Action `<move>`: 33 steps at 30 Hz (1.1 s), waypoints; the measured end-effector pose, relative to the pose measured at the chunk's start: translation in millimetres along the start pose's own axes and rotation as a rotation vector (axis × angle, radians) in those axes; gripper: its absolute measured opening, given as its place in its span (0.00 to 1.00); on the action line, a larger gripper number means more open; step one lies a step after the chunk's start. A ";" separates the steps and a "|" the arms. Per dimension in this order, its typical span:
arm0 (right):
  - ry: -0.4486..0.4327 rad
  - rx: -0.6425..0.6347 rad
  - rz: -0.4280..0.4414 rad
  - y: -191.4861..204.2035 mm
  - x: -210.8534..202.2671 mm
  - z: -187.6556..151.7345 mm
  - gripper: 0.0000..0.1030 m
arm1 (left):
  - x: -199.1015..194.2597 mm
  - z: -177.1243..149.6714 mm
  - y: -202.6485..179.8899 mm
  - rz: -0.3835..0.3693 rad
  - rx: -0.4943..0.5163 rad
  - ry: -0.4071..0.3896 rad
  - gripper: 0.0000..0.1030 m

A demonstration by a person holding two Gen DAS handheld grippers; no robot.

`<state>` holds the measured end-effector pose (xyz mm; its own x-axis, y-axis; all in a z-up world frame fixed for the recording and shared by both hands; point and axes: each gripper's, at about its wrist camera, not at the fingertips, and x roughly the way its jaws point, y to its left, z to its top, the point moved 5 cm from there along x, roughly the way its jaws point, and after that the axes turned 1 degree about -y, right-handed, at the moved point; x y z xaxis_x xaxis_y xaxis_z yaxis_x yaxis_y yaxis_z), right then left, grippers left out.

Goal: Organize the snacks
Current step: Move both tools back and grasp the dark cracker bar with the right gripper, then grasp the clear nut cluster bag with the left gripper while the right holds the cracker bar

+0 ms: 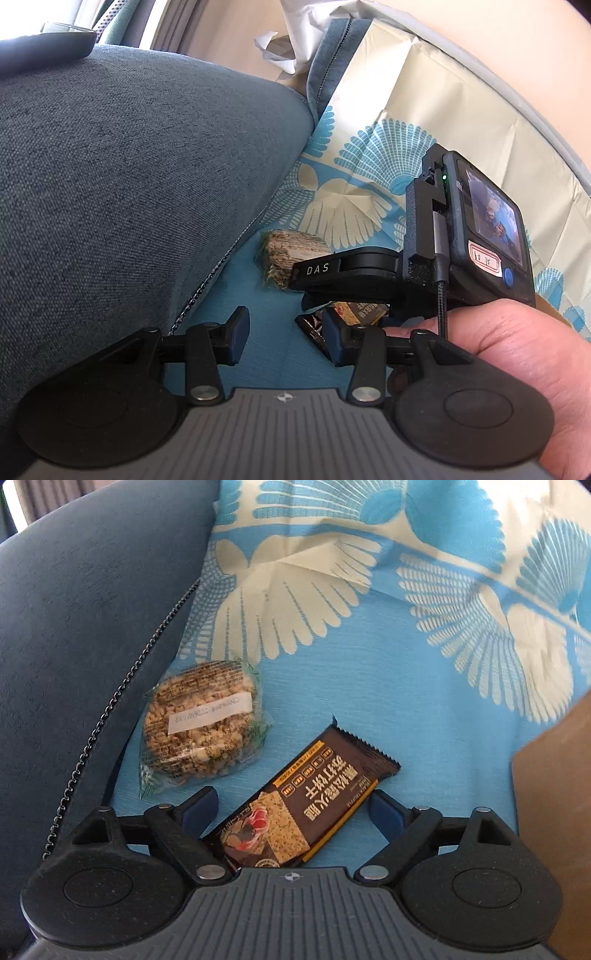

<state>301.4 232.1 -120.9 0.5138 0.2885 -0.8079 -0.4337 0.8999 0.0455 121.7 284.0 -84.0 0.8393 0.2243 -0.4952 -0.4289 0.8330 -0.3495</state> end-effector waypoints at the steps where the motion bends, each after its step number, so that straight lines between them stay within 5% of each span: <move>1: -0.008 -0.009 -0.003 -1.4 -1.8 0.8 0.76 | 1.0 0.4 -0.7 0.000 0.001 0.000 0.47; 3: -0.018 -0.028 0.005 -4.8 -6.3 1.5 0.52 | 1.5 0.4 -1.4 -0.001 0.002 -0.001 0.47; 5: -0.013 -0.040 0.003 -10.8 -9.1 1.0 0.40 | 1.2 0.2 -1.7 0.000 0.003 0.000 0.47; 16: 0.014 -0.042 -0.063 -50.7 -48.4 -45.0 0.39 | -0.2 0.6 -1.9 0.000 0.006 0.000 0.47; 25: -0.112 -0.061 -0.086 -53.2 -109.5 -123.8 0.40 | 0.9 0.6 -3.2 0.009 0.014 -0.003 0.47; 33: -0.173 -0.096 -0.090 -57.8 -118.3 -174.6 0.43 | 0.3 0.1 -15.3 0.027 0.069 -0.024 0.51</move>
<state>136.4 88.9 -130.5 0.6693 0.2676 -0.6931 -0.4448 0.8915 -0.0854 128.5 271.4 -78.7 0.8356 0.2588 -0.4845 -0.4284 0.8591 -0.2801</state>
